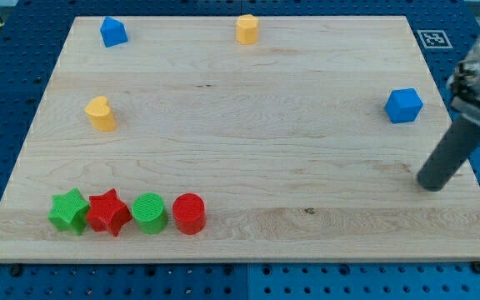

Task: Move the cube to the center

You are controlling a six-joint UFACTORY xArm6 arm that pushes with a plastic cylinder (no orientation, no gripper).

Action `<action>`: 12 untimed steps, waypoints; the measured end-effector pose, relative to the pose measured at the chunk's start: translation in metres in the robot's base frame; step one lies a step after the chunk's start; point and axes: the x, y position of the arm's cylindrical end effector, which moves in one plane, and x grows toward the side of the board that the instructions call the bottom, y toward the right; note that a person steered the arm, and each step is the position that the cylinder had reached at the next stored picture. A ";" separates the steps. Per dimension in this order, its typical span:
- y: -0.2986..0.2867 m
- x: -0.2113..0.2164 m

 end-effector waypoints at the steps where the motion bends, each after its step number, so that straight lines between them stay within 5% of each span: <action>1: 0.027 -0.014; 3: 0.069 -0.112; 4: 0.040 -0.127; 12: -0.051 -0.121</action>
